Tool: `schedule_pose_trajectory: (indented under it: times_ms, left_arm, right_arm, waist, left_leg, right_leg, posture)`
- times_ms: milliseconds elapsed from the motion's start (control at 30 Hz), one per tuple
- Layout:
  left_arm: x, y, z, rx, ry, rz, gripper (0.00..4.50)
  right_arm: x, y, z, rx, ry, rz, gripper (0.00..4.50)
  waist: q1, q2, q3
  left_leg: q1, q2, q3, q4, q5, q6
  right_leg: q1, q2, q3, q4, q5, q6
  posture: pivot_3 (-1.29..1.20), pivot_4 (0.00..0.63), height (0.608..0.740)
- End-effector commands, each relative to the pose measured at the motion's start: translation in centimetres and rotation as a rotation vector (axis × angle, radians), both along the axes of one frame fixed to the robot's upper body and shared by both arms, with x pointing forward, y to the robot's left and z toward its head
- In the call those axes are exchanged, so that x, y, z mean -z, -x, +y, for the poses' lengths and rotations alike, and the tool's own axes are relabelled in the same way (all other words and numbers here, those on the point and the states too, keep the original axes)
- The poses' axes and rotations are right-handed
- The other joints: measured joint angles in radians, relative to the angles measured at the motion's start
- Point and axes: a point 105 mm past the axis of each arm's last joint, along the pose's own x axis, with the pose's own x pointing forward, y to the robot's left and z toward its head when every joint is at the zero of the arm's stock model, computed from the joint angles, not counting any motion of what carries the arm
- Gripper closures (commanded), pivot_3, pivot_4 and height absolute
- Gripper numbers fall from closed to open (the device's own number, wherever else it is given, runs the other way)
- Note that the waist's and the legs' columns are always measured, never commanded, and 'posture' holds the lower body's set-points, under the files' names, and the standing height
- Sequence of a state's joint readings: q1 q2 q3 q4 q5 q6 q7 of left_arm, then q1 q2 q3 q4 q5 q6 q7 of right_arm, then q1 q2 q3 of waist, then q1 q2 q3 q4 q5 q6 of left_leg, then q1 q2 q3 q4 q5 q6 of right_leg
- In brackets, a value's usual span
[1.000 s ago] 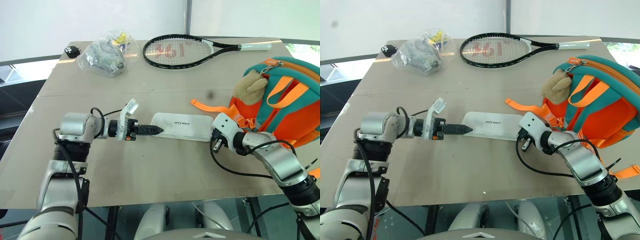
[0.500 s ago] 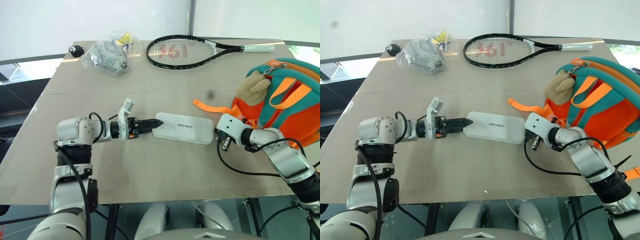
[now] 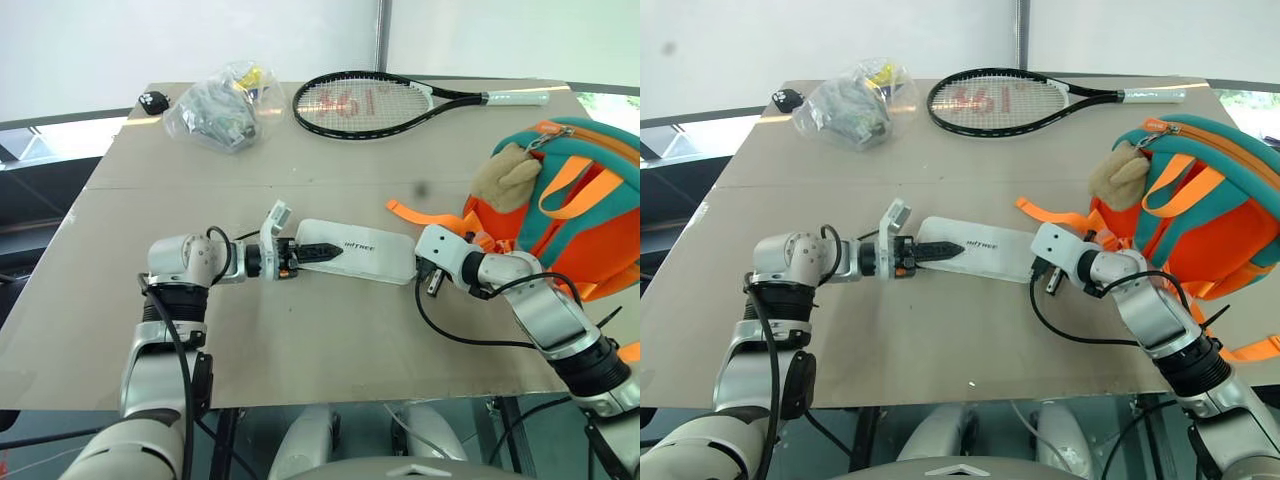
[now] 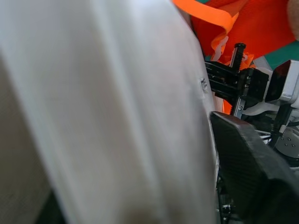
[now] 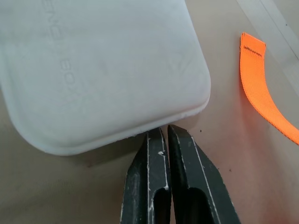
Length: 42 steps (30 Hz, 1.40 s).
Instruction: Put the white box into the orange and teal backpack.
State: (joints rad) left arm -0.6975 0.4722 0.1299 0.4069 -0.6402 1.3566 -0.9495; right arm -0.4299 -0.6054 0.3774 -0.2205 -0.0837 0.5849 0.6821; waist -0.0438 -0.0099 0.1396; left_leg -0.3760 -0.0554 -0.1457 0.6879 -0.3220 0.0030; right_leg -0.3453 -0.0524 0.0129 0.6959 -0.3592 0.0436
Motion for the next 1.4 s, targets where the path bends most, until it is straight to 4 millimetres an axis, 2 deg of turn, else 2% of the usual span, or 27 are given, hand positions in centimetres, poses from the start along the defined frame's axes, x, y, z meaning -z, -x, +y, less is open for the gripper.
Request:
schedule_pose_trajectory:
  times_ms: [33,67,133,233,267,367,433,533,600,733,800,867,1000,1167,1267,1333,1400]
  left_arm:
    - [-0.2,0.2,-0.5,0.008,0.019,-0.001,3.15]
    - [-0.3,0.2,-0.4,-0.001,0.029,-0.001,3.31]
    - [-0.5,0.3,-0.2,-0.017,0.044,-0.005,3.36]
    - [-0.9,0.5,0.0,-0.033,0.062,-0.029,3.36]
    - [-1.1,0.5,0.1,-0.041,0.072,-0.046,3.36]
    - [-2.3,0.7,0.1,-0.067,0.112,-0.109,3.36]
    - [-3.1,0.6,0.0,-0.086,0.137,-0.153,3.36]
    - [-3.8,0.6,-0.1,-0.113,0.153,-0.207,3.36]
    - [-4.3,0.8,-0.2,-0.128,0.171,-0.233,3.36]
    - [-4.4,1.0,-0.2,-0.145,0.156,-0.264,3.36]
    - [-4.7,0.9,-0.3,-0.145,0.147,-0.297,3.36]
    - [-5.5,0.8,-0.4,-0.14,0.147,-0.364,3.36]
    - [-5.9,0.5,-0.8,-0.124,0.1,-0.455,3.36]
    - [-6.4,0.0,-0.8,-0.148,0.076,-0.512,3.36]
    - [-6.7,-0.1,-0.3,-0.184,0.074,-0.529,3.36]
    - [-6.9,-0.1,0.2,-0.219,0.081,-0.53,3.36]
    - [-7.0,0.1,0.4,-0.246,0.082,-0.533,3.36]
  right_arm:
    - [-0.5,0.3,0.7,-0.033,-0.021,-0.022,4.5]
    - [-0.7,0.3,0.5,-0.023,-0.035,-0.03,4.5]
    - [-1.5,0.6,0.1,-0.006,-0.094,-0.04,4.5]
    - [-3.7,2.2,-0.1,-0.029,-0.253,-0.029,4.5]
    - [-4.8,2.7,-0.4,-0.016,-0.32,-0.04,4.26]
    - [-7.6,6.0,-1.4,-0.045,-0.465,-0.037,3.2]
    - [-8.9,8.3,-2.1,-0.051,-0.538,-0.023,2.19]
    - [-9.1,11.4,-3.6,0.023,-0.584,0.008,0.89]
    - [-8.2,13.9,-4.8,0.09,-0.589,0.073,0.01]
    - [-8.1,15.7,-7.3,0.257,-0.611,0.071,0.0]
    - [-8.0,16.2,-10.0,0.455,-0.603,0.017,0.0]
    - [-8.0,16.0,-12.6,0.642,-0.561,-0.065,0.0]
    - [-8.3,13.7,-14.6,0.759,-0.578,-0.122,0.0]
    - [-10.2,8.4,-12.8,0.65,-0.741,-0.145,0.0]
    - [-11.3,6.3,-11.6,0.593,-0.793,-0.142,0.0]
    - [-11.7,5.4,-11.1,0.566,-0.816,-0.135,0.52]
    - [-11.8,4.8,-11.0,0.553,-0.791,-0.143,1.24]
  waist:
    - [0.001,0.0,0.0]
    - [0.002,0.0,0.0]
    - [0.002,0.0,0.0]
    - [0.003,0.0,0.0]
    - [0.003,0.0,0.0]
    - [0.003,0.0,0.0]
    - [0.005,0.0,0.0]
    - [0.01,-0.001,0.0]
    - [0.021,0.0,0.0]
    - [0.026,-0.002,0.0]
    - [0.028,-0.002,-0.001]
    - [0.032,-0.003,-0.001]
    - [0.026,-0.003,-0.001]
    - [0.023,-0.003,0.0]
    - [0.025,-0.002,0.001]
    - [0.029,-0.002,0.001]
    - [0.03,-0.002,0.001]
  left_leg:
    - [0.0,0.0,0.0,0.0,0.0,0.0]
    - [0.0,0.0,0.0,0.0,0.0,0.0]
    - [0.0,0.0,-0.001,0.0,0.0,0.0]
    - [0.0,0.0,-0.001,0.0,0.0,0.0]
    - [-0.001,0.0,-0.001,0.0,0.0,0.0]
    - [-0.002,0.0,-0.001,0.001,0.0,0.0]
    - [-0.002,0.0,-0.001,0.0,0.0,0.0]
    - [-0.002,0.0,-0.001,0.0,0.0,0.0]
    - [-0.002,0.0,-0.001,-0.001,0.0,0.0]
    - [-0.002,0.0,0.002,-0.001,0.0,0.0]
    - [0.002,0.001,0.004,-0.001,0.0,0.001]
    - [0.003,0.001,0.003,-0.002,0.0,0.001]
    - [0.007,0.002,0.007,-0.003,0.0,0.0]
    - [0.013,0.004,0.011,-0.006,0.0,0.001]
    - [0.012,0.005,0.011,-0.007,0.0,0.0]
    - [0.01,0.005,0.011,-0.008,0.0,0.0]
    - [0.005,0.005,0.011,-0.005,0.0,0.001]
  right_leg:
    - [0.0,0.0,0.0,0.0,0.0,0.0]
    - [0.0,0.0,0.0,0.0,0.0,0.0]
    - [0.0,0.0,0.0,0.0,0.0,0.0]
    - [0.0,0.0,-0.001,0.0,0.0,0.0]
    - [0.0,0.0,-0.001,0.0,0.0,0.0]
    - [0.0,0.0,0.0,0.0,0.0,0.0]
    - [0.0,0.0,-0.001,-0.001,0.0,0.0]
    - [0.0,0.0,-0.001,-0.001,0.0,0.0]
    - [0.0,0.0,0.0,-0.001,0.0,0.0]
    - [0.001,0.0,0.002,-0.001,0.0,0.0]
    - [0.003,0.0,0.004,-0.001,0.0,0.0]
    - [0.004,0.0,0.003,-0.001,0.0,0.0]
    - [0.006,0.001,0.007,-0.001,0.0,0.0]
    - [0.007,0.004,0.012,-0.002,0.0,0.0]
    - [0.007,0.004,0.012,-0.002,0.0,0.0]
    - [0.006,0.004,0.012,-0.002,0.0,0.0]
    - [0.004,0.004,0.01,-0.002,0.0,0.0]
  posture:
    - [0.0,0.15,0.74]
    - [0.0,0.15,0.74]
    - [0.0,0.15,0.74]
    - [0.0,0.15,0.74]
    - [0.0,0.15,0.74]
    - [0.0,0.15,0.74]
    - [0.0,0.15,0.74]
    - [0.0,0.15,0.74]
    - [0.0,0.15,0.74]
    - [0.0,0.15,0.74]
    - [0.0,0.15,0.74]
    - [0.0,0.15,0.74]
    - [0.0,0.15,0.74]
    - [0.0,0.15,0.74]
    - [0.0,0.15,0.74]
    - [0.0,0.15,0.74]
    - [0.0,0.15,0.74]
